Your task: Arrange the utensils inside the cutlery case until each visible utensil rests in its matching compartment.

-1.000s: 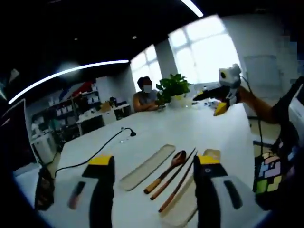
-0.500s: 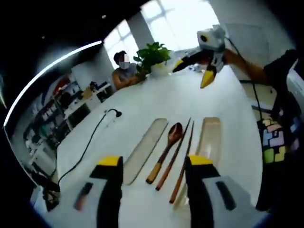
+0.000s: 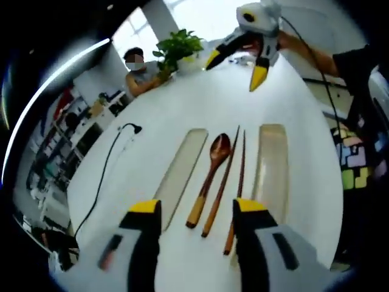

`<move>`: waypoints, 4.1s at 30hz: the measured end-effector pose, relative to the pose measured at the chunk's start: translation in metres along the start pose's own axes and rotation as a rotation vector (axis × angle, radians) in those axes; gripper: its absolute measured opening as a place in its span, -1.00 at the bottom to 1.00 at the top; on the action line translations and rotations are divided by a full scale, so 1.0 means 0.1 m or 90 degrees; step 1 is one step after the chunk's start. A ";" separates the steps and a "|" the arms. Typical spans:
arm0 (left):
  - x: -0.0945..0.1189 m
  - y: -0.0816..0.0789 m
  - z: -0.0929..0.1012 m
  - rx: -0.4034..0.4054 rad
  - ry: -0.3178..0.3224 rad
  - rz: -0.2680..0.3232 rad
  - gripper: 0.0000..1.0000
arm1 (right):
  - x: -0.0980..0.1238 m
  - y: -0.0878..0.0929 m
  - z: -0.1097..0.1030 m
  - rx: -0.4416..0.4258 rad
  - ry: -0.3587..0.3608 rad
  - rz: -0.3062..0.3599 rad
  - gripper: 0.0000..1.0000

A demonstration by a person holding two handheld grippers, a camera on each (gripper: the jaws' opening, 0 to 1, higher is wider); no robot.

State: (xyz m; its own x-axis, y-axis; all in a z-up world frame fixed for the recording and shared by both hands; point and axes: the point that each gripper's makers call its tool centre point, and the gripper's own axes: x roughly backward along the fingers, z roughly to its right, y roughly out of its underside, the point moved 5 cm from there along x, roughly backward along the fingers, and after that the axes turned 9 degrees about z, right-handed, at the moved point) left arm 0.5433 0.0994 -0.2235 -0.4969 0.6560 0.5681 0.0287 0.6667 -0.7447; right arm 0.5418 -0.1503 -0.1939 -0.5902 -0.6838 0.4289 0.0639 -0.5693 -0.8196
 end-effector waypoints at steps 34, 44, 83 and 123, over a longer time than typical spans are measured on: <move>-0.47 0.24 0.13 -0.018 0.187 -0.121 -0.51 | -0.54 0.27 -0.15 -0.030 -0.188 -0.099 -0.46; -0.50 0.26 0.12 -0.018 0.223 -0.178 -0.59 | -0.69 0.38 -0.25 -0.012 -0.230 -0.157 -0.51; -0.63 0.21 0.18 0.055 0.265 -0.268 -0.86 | -0.88 0.41 -0.48 -0.020 -0.321 -0.294 -0.84; -0.60 0.19 0.29 -0.056 0.280 -0.233 -0.89 | -0.88 0.38 -0.52 0.067 -0.296 -0.326 -1.00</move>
State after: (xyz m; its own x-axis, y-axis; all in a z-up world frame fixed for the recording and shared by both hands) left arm 0.5490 0.0623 -0.2822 -0.0806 0.4500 0.8894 0.0043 0.8925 -0.4511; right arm 0.5541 -0.0881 -0.2824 -0.1624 -0.4284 0.8888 -0.0382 -0.8974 -0.4396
